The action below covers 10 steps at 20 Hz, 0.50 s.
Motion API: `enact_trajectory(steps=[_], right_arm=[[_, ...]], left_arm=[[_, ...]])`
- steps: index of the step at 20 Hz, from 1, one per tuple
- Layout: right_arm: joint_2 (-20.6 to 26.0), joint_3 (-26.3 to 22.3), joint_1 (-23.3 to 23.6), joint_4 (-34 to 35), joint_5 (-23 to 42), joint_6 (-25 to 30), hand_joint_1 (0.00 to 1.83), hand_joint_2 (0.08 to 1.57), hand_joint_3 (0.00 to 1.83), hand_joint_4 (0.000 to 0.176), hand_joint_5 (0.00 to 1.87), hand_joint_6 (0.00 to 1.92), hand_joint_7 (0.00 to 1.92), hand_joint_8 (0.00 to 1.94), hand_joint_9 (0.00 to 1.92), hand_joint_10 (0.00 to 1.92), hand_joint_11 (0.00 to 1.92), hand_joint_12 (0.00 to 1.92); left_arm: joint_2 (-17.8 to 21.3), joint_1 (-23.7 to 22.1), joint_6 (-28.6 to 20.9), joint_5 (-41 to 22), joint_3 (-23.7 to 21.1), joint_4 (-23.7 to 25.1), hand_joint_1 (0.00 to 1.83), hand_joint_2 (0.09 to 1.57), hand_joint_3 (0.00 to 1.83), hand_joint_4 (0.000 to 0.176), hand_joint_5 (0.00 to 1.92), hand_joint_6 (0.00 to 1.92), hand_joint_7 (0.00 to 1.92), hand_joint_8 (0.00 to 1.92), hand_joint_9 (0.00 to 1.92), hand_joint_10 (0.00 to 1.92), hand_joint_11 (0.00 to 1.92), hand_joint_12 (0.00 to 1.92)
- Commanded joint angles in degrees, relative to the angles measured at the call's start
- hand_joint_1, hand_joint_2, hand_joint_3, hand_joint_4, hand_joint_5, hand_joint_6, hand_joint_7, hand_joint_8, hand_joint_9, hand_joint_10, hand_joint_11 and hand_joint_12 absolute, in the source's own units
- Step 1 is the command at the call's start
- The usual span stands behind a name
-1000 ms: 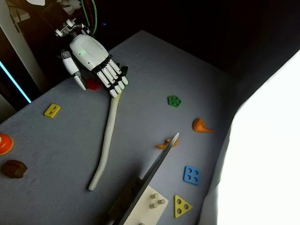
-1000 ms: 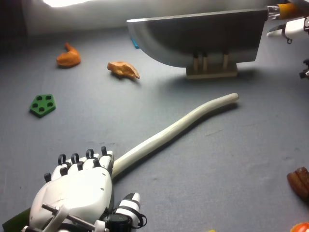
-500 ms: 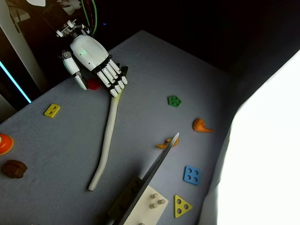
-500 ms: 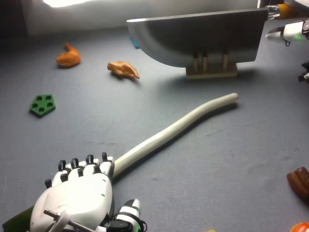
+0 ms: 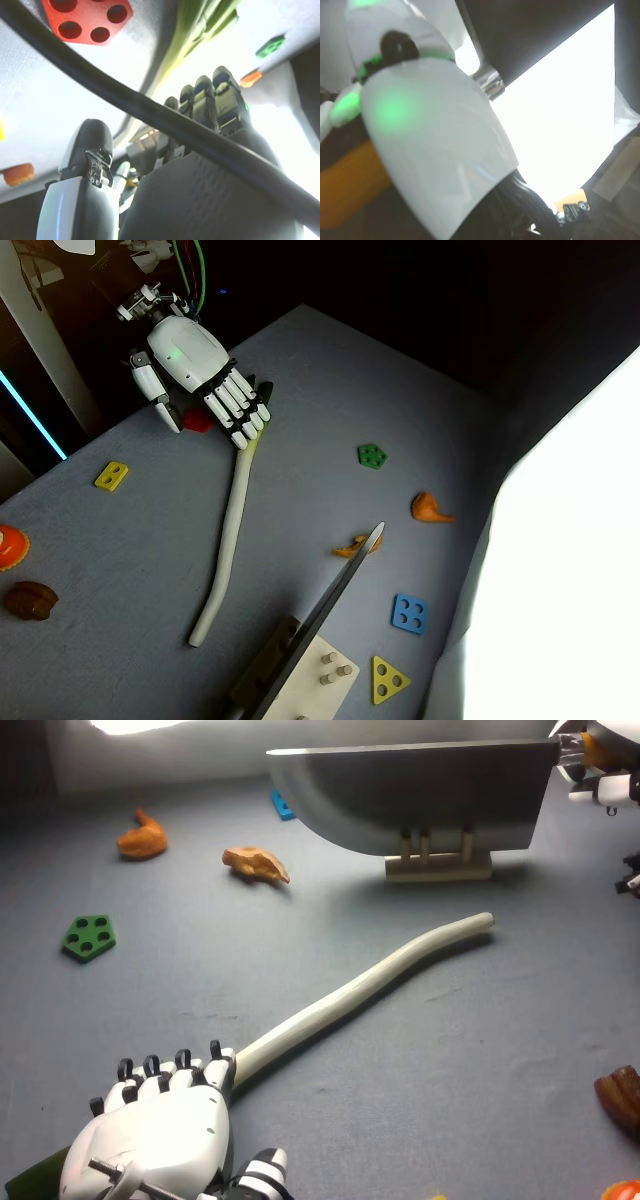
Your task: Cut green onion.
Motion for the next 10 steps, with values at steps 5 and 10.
enact_trajectory(steps=[5, 10], right_arm=[[0.44, 0.7, 0.4, 0.94, 5.83, -0.09, 1.59, 1.16, 0.02, 0.03, 1.19, 1.86, 1.5, 1.94, 1.56, 1.92, 1.57, 1.92], [0.51, 1.01, 0.99, 2.31, 7.27, -0.09, 1.57, 1.15, 0.02, 0.101, 1.19, 1.87, 1.45, 1.94, 1.52, 1.92, 1.52, 1.92]], left_arm=[[-0.54, 0.48, 0.0, 3.65, -0.16, 4.29, 0.45, 1.4, 0.0, 0.029, 0.12, 0.0, 0.16, 0.0, 0.11, 0.0, 0.0, 0.15], [-0.6, 0.75, 0.0, 3.65, -0.38, 3.53, 0.43, 1.42, 0.0, 0.013, 0.12, 0.02, 0.17, 0.01, 0.12, 0.01, 0.0, 0.22]])
